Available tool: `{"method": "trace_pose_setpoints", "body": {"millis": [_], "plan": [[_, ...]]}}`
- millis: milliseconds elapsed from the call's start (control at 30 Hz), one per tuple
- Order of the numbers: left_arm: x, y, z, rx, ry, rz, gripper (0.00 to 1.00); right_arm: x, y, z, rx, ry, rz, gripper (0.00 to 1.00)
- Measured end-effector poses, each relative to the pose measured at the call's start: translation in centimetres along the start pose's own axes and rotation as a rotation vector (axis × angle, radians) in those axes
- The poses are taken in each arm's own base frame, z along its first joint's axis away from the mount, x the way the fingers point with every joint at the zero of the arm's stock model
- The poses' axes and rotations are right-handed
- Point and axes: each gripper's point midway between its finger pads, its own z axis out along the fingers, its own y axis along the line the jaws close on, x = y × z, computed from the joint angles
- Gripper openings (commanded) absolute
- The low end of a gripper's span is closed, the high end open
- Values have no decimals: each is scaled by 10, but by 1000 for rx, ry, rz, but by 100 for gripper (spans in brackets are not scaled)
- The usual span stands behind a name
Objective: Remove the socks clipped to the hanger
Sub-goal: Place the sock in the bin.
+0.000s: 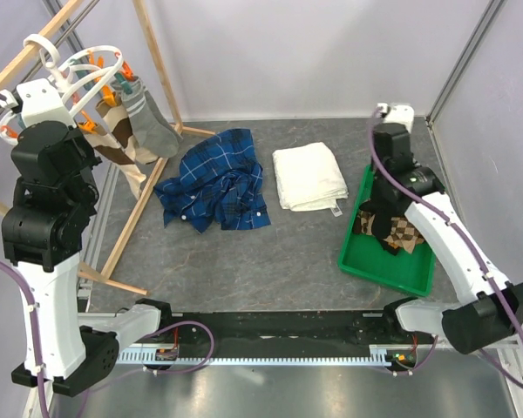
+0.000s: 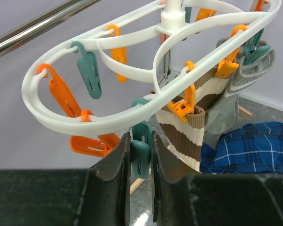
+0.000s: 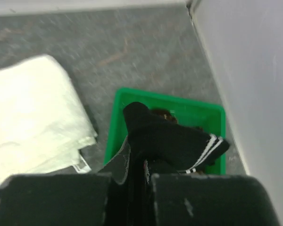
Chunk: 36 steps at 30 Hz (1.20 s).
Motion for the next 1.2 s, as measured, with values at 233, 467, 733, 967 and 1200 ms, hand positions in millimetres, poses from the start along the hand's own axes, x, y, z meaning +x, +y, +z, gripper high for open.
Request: {"method": "trace_pose_setpoints", "body": {"millis": [233, 467, 733, 967, 1200], "plan": [[0, 1, -1, 0, -8, -7, 14, 132, -50, 62, 53, 315, 133, 15], [8, -2, 4, -2, 2, 2, 16, 238, -29, 77, 28, 601, 161, 52], [11, -3, 6, -9, 11, 10, 18, 124, -37, 65, -2, 355, 267, 74], [9, -2, 4, -7, 4, 5, 21, 28, 4, 36, -230, 127, 292, 70], [6, 4, -3, -8, -17, -14, 23, -34, 168, -55, -791, -130, 224, 70]]}}
